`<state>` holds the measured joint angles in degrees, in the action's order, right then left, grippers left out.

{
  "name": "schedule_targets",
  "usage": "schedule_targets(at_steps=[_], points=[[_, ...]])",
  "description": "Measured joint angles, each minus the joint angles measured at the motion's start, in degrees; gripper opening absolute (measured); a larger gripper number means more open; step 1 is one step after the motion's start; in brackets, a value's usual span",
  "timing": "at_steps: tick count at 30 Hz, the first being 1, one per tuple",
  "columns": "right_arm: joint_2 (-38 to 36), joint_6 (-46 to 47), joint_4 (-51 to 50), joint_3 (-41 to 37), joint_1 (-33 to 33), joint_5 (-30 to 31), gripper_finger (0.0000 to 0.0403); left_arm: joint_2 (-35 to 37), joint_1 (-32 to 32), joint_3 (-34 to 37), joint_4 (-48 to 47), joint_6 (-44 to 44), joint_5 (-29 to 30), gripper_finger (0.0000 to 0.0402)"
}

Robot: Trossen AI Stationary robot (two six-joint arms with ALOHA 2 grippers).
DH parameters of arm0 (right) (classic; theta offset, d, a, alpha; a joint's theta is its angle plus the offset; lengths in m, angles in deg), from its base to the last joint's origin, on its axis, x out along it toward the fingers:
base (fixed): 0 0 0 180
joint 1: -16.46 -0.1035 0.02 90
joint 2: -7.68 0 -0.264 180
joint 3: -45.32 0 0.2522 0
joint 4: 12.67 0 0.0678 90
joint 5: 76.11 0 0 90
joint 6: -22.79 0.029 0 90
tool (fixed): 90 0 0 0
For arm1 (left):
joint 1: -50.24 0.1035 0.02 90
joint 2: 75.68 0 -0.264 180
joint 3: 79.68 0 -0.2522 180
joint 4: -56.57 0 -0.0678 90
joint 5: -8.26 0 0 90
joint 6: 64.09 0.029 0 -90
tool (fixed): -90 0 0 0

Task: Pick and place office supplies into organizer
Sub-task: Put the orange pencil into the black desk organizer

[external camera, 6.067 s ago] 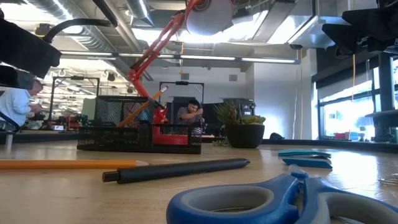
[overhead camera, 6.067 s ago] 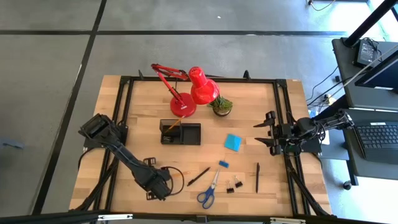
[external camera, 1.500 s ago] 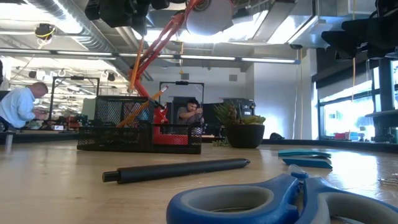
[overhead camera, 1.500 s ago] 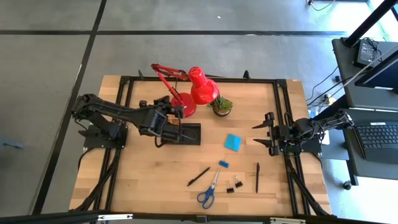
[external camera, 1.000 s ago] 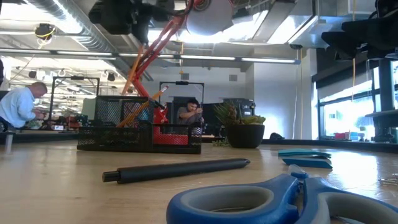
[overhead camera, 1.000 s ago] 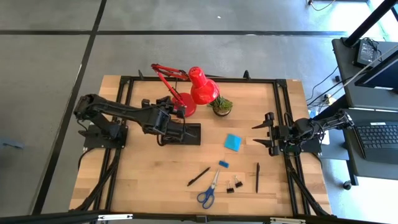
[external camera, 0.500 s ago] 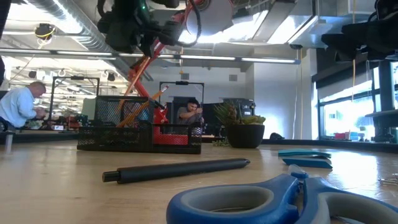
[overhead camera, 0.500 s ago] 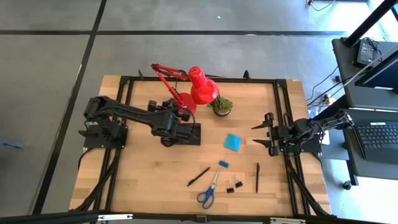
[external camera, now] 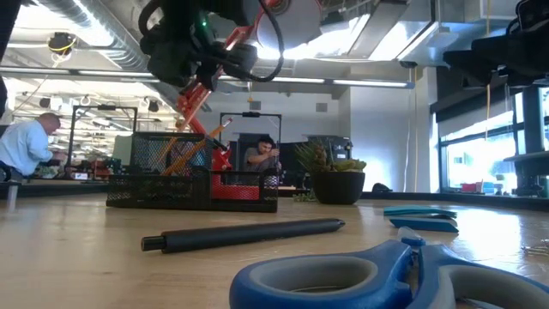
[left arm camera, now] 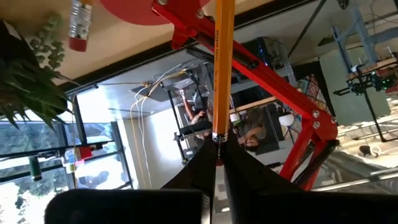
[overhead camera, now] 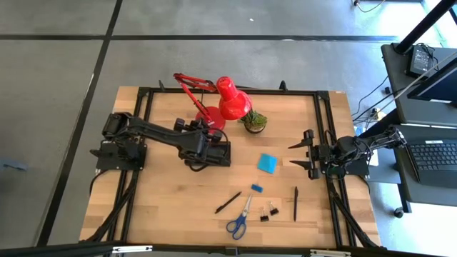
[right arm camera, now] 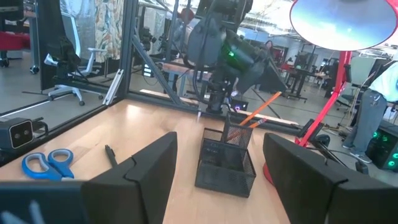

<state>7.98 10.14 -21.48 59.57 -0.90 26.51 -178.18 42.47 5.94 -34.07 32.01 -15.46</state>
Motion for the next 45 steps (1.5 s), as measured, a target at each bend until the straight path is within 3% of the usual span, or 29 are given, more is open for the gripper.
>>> schedule_targets(at_steps=[16, 45], points=[[0.00, 0.02, -0.11, 0.00, 0.01, 0.18, 0.0242, -3.15, 0.01, -0.02, 2.42, 2.99, -3.10, 0.0013], [0.00, 0.13, -0.18, 0.00, -0.01, 0.42, 0.0242, -3.19, -0.82, -0.02, 2.38, -9.07, -0.65, 0.0078]])
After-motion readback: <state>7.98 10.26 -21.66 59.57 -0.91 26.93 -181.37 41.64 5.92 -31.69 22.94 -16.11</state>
